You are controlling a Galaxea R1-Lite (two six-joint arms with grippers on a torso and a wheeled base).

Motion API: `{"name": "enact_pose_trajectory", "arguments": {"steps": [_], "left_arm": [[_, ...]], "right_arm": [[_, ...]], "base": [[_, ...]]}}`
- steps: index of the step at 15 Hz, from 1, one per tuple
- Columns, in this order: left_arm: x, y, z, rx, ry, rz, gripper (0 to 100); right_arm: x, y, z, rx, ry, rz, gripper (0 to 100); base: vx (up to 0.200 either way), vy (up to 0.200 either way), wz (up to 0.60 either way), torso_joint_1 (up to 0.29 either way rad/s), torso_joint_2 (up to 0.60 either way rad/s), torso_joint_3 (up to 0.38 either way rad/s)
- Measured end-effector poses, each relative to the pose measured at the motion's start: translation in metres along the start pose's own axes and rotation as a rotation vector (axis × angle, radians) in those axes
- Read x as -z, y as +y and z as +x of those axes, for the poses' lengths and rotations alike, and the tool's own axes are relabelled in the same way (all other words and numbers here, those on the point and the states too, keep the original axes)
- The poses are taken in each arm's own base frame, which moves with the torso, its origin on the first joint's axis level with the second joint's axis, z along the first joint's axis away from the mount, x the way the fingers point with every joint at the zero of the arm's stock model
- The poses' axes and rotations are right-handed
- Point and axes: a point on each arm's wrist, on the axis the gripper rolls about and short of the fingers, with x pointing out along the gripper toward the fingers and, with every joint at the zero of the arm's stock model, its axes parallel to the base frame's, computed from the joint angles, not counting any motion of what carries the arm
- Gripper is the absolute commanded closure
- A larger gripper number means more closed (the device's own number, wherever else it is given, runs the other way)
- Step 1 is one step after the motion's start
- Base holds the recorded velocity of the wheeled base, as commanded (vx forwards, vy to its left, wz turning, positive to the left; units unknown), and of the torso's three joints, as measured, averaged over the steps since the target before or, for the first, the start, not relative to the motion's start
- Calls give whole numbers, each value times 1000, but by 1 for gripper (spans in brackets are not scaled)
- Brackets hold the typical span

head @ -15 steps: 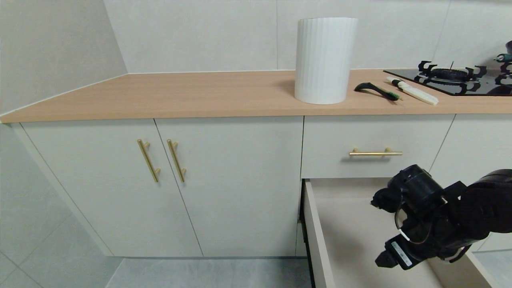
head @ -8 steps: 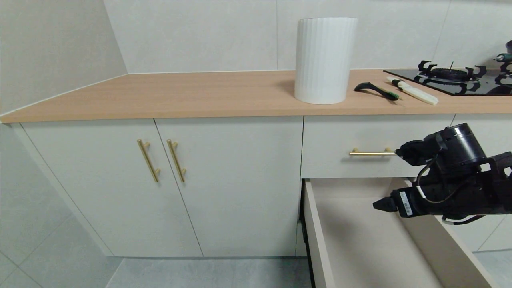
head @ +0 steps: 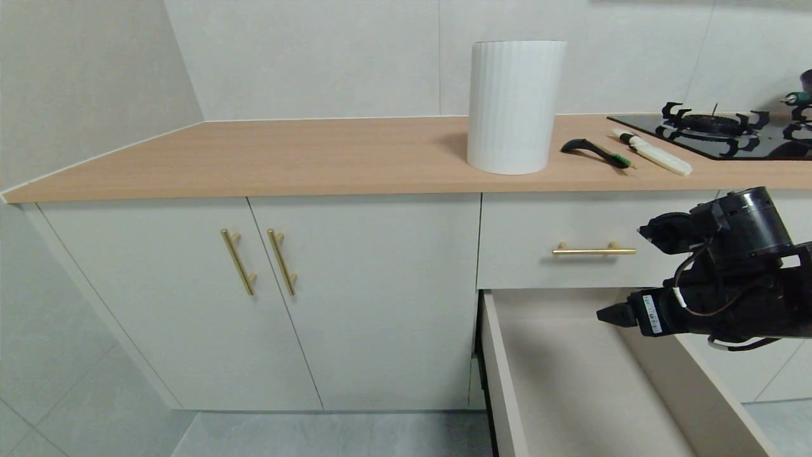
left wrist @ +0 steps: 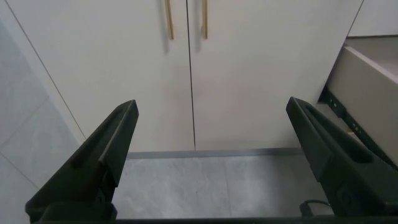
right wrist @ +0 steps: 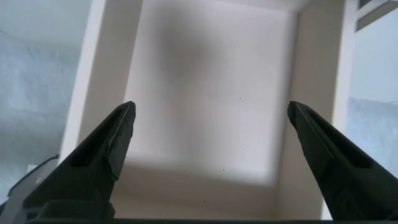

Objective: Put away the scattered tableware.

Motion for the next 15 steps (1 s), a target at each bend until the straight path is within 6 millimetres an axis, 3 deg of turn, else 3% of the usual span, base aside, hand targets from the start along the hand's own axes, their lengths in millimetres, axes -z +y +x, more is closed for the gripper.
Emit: {"name": "enact_pose_trajectory", "arguments": {"steps": [15], "left_arm": [[0,0,0,0,0,0,0]], "right_arm": [[1,0,1,0,4,-3,0]], "base": [[0,0,0,162,-466,-293]]}}
